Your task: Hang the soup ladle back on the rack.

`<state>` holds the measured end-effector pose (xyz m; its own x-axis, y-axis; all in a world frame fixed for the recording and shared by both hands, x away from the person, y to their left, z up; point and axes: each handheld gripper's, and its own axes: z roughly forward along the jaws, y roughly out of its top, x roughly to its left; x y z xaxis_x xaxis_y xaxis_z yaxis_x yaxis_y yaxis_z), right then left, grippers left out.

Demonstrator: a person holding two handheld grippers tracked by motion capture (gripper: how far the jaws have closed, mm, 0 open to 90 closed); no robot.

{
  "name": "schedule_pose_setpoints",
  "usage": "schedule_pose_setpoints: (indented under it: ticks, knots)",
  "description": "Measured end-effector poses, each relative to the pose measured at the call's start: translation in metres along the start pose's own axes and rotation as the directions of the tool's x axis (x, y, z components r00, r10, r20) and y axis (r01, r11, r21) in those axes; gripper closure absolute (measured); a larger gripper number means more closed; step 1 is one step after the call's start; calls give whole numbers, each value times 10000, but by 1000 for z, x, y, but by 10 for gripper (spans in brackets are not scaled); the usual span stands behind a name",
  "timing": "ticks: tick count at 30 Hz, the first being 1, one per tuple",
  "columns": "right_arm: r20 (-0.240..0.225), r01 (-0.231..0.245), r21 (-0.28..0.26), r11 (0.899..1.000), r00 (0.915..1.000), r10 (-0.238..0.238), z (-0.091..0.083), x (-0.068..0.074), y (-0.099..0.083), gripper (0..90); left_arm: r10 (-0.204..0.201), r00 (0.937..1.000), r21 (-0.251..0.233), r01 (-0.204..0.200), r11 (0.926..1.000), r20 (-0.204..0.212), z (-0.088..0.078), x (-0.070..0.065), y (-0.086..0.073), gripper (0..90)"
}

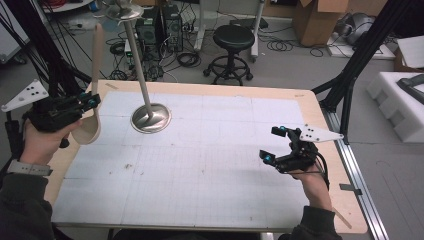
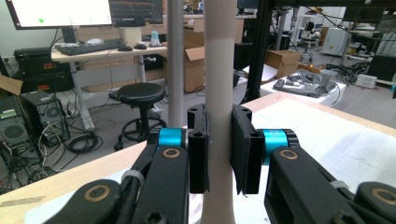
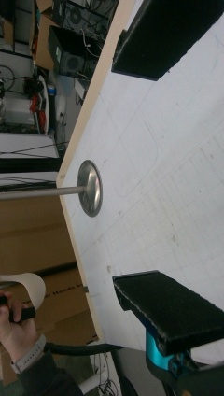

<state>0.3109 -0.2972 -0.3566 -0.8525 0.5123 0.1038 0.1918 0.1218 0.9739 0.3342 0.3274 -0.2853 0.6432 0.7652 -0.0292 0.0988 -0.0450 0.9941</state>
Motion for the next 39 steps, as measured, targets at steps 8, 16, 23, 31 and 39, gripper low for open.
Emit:
schedule_pose_setpoints:
  ticks: [8,16,23,31,39]
  knots:
    - [23,-94,-23,10000,10000,94,-1,0,0,4,80,9994,-47,-79,10000,330,0,16,5,779]
    - [-9,-61,-47,10000,10000,60,0,0,0,4,349,9990,115,-353,9993,295,2,23,9,779]
    - [-12,-55,30,10000,10000,55,1,0,0,4,204,9997,-106,-202,9997,111,-1,30,13,779]
    - [7,-42,45,10000,10000,42,1,0,-1,4,137,9999,-156,-136,9998,14,-1,36,16,779]
    - [17,-76,65,10000,10000,76,1,0,-1,4,-59,10000,-103,58,9999,-35,6,43,14,779]
